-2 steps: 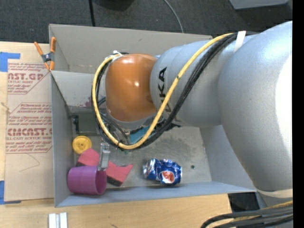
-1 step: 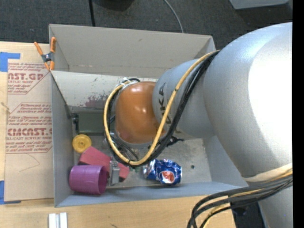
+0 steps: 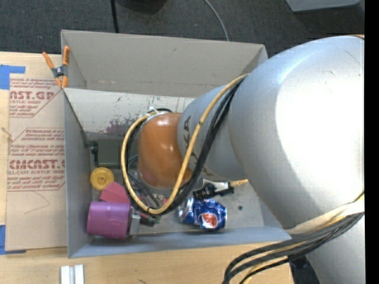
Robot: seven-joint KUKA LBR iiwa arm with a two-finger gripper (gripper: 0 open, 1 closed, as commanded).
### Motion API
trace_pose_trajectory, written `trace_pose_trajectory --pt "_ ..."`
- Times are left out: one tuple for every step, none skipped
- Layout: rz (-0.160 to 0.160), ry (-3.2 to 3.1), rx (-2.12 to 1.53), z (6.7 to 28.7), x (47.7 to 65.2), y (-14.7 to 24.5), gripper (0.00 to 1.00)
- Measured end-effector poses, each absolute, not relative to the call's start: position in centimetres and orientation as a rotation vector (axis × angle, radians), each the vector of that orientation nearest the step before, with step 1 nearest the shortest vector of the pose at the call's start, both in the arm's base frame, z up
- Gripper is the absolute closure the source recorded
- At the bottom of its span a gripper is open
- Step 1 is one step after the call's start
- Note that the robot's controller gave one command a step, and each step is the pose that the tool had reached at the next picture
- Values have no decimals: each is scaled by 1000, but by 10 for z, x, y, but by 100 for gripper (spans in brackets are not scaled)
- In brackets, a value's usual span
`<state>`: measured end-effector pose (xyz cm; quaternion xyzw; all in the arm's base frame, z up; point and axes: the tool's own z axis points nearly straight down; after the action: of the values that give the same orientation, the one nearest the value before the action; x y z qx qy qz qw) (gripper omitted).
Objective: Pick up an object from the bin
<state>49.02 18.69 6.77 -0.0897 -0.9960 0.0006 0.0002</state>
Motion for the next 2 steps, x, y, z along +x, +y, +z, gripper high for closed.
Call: trace_pose_trajectory --pt "34 -3131 -277 89 498 211 0" --pt "16 -3135 -215 69 526 241 100"
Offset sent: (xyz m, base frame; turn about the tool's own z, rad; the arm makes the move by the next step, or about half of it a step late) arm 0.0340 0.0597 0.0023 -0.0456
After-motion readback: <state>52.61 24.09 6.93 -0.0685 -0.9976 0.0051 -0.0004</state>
